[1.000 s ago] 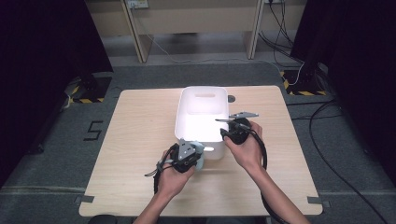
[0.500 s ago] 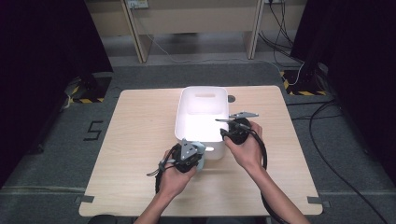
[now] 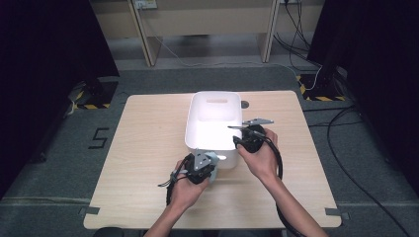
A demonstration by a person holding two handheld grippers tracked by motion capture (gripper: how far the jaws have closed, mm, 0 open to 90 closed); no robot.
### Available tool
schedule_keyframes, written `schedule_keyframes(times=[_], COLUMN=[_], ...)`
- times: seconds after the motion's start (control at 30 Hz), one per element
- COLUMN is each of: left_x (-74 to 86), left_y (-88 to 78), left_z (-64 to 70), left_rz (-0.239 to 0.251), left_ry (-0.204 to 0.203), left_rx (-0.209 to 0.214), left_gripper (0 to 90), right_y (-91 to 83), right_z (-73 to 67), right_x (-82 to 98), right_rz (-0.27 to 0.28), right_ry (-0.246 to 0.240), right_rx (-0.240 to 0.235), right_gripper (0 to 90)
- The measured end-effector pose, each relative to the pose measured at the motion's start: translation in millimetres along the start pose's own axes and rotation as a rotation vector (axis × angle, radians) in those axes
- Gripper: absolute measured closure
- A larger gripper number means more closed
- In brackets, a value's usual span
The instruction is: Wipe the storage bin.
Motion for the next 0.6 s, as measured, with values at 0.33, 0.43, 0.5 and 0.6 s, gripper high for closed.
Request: schedule_keyframes(times=[0.33,0.43,0.5,0.6], left_x=[9.3,9.6,10.1,12.2], left_y=[8.8,9.0,9.2,11.1], left_z=[3.8,3.8,3.4,2.7], left_rz=[-0.024,-0.026,-0.031,-0.041], left_ry=[0.000,0.000,0.002,-0.003], left_rx=[0.006,0.007,0.010,0.013], left_gripper=[80.9,80.9,80.9,80.9], right_y=[-0.2,-0.2,-0.5,-1.3], right_z=[0.1,0.0,-0.2,-1.0], right_x=[0.1,0.0,0.2,0.7], right_rz=[-0.003,-0.005,-0.007,-0.014], right_ry=[-0.002,-0.005,-0.009,-0.006], right_rx=[-0.001,-0.001,-0.001,-0.006], right_gripper=[64.1,63.8,63.2,62.1])
Point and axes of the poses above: each handheld gripper's, and its own axes: y roughly forward along the jaws, x roughly out of its underside, z roughly to its right, the point moved 7 cm from there along y, roughly forward along the jaws, and after that the axes turned 10 degrees about -x, right-handed, at the moved point
